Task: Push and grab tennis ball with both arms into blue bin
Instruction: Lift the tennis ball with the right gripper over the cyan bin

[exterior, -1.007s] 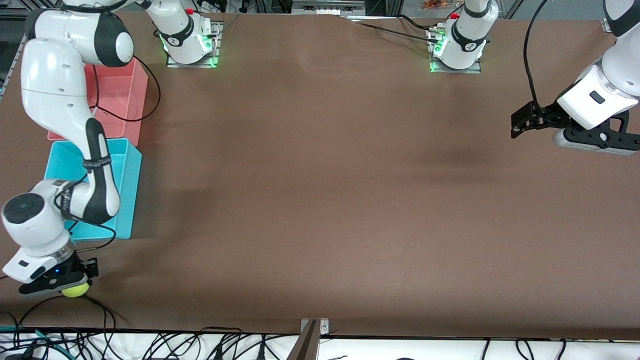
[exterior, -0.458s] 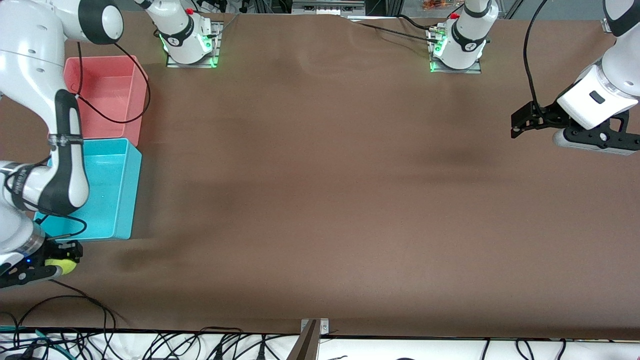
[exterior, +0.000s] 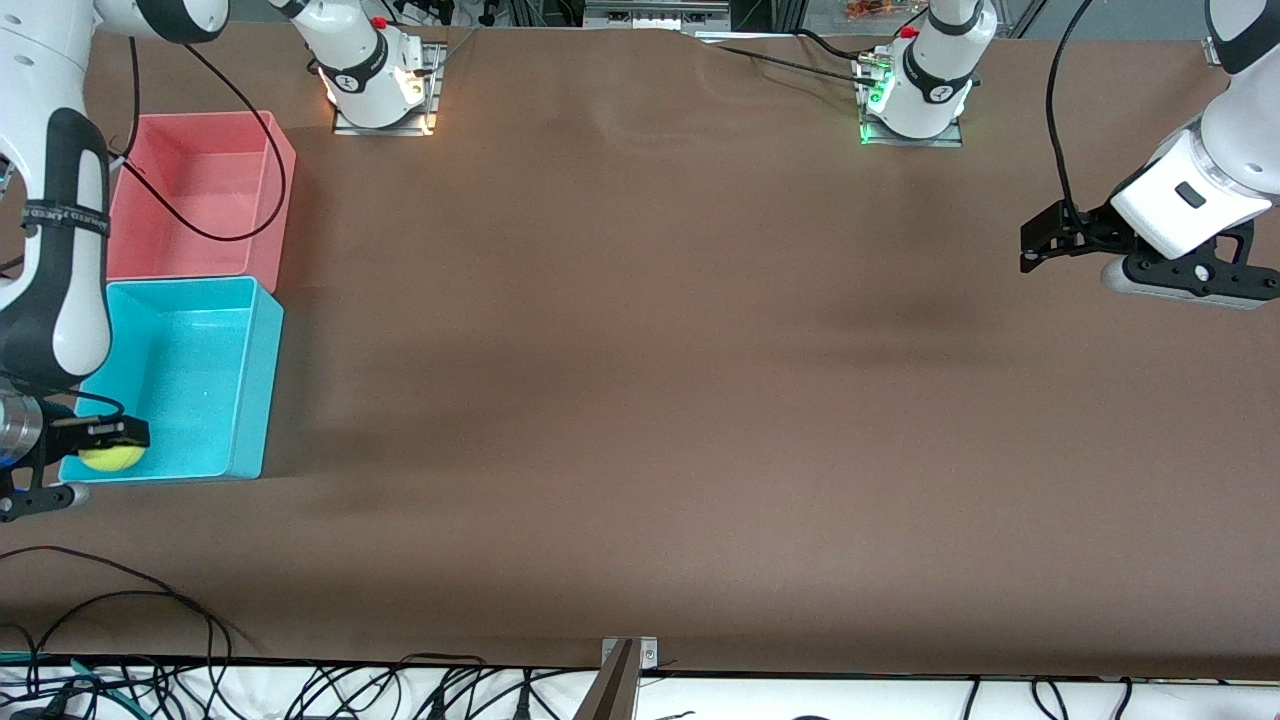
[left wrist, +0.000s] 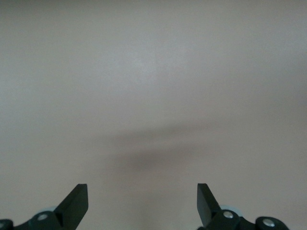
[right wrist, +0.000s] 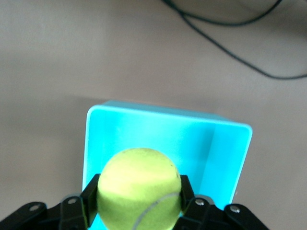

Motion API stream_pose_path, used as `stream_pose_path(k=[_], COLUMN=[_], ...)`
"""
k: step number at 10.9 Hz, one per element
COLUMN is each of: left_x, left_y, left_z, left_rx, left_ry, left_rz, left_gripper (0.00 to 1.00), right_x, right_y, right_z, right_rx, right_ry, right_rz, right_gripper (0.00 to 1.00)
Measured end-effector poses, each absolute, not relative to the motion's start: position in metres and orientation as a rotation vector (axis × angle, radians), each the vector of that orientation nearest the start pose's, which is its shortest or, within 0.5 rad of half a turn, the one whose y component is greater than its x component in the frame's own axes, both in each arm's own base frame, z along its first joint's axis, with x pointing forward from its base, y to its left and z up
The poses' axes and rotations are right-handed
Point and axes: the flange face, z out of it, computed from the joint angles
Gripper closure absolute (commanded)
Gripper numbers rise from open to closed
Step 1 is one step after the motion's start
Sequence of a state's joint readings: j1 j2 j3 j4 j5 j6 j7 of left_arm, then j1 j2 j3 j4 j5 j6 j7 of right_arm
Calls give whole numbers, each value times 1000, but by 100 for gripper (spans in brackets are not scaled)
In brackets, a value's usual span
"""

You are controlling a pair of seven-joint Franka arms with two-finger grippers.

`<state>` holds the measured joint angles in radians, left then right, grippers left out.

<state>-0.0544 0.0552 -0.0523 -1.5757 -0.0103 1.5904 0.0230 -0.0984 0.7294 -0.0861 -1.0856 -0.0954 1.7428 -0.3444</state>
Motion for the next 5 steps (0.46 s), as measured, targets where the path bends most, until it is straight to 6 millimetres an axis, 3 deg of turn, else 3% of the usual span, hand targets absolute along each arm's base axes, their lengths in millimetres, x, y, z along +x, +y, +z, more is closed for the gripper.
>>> stream_pose_path(k=[3,5], left_x=[568,568], left_y=[-61,-61], left_z=[593,593], left_rx=[-3146,-3146], left_ry=[204,203], left_rz=[66,66], left_gripper=[0,0], right_x=[700,661], right_y=[-126,-125], right_z=[388,380], right_rx=[-3230,-3234], right_ry=[-283,-269], right_rz=[227,136], right_gripper=[55,55])
